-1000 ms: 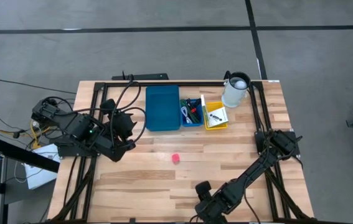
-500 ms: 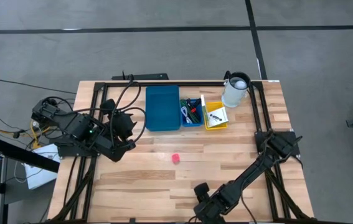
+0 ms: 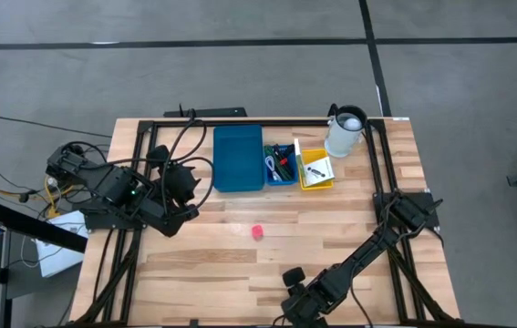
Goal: Pick and place items into bin
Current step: Put the black charger adapter into the blue bin
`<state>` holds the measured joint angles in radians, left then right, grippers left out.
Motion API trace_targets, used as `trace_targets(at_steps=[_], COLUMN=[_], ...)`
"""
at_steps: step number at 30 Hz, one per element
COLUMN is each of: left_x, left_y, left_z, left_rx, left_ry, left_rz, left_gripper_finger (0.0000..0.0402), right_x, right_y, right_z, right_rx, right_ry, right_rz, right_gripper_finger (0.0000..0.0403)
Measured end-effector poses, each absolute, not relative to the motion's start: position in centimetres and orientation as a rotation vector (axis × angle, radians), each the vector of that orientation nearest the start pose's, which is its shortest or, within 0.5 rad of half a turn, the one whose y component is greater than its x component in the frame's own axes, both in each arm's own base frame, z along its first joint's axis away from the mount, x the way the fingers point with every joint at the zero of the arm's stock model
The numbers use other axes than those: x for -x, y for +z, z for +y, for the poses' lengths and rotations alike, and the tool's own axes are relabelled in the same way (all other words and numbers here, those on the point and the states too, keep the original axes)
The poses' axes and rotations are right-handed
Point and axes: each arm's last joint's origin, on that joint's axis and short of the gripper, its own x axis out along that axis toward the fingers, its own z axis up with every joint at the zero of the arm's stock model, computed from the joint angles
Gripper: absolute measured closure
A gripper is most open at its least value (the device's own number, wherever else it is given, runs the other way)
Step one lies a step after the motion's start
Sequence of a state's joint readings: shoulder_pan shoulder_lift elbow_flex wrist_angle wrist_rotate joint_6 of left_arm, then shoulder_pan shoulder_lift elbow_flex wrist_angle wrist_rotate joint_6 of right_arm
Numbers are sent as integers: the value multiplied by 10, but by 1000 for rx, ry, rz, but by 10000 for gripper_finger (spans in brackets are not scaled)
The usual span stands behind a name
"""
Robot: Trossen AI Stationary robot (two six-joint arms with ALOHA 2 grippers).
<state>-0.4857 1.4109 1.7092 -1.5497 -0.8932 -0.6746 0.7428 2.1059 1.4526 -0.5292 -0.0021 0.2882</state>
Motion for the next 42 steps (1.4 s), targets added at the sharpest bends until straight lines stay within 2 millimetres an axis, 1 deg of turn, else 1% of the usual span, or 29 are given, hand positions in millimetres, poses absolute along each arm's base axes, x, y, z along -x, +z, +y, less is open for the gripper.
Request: trace_targets(at_steps=[2,3,7,11,16,19,22,24,27,32,35,38,42], left_x=[-206,-206,-206,-206,-206,-206,-206,-206,-206,-206,-206,-206,-206], left_y=[412,412,412,412,412,412,412,412,412,412,412,412,412], left_z=[-83,-83,-83,-83,-83,-83,-83,-83,-83,-83,-83,-83,-83], left_rx=[-186,-186,-186,-190,-204,-206,-212,-215,-226,-227,-227,-227,-228], left_ry=[636,636,636,634,628,627,626,625,620,619,619,619,619], left_rz=[778,778,778,780,785,786,790,791,795,796,796,796,796], left_gripper_finger=[264,264,264,264,264,264,264,264,264,264,264,264,264], right_x=[-313,-314,-320,-331,-356,-372,-387,-397,-411,-431,-439,-443,-443], right_y=[142,143,151,163,187,202,215,223,234,249,257,259,260], right_z=[284,283,277,265,240,219,193,172,137,74,36,0,-40], right_rx=[189,191,197,240,306,349,383,399,410,419,405,384,336], right_ry=[475,469,448,436,438,447,443,435,405,336,282,224,144], right_rz=[1204,1215,1239,1267,1256,1246,1250,1252,1247,1211,1187,1173,1157], right_gripper_finger=[263,266,265,266,256,264,264,264,264,261,260,261,254])
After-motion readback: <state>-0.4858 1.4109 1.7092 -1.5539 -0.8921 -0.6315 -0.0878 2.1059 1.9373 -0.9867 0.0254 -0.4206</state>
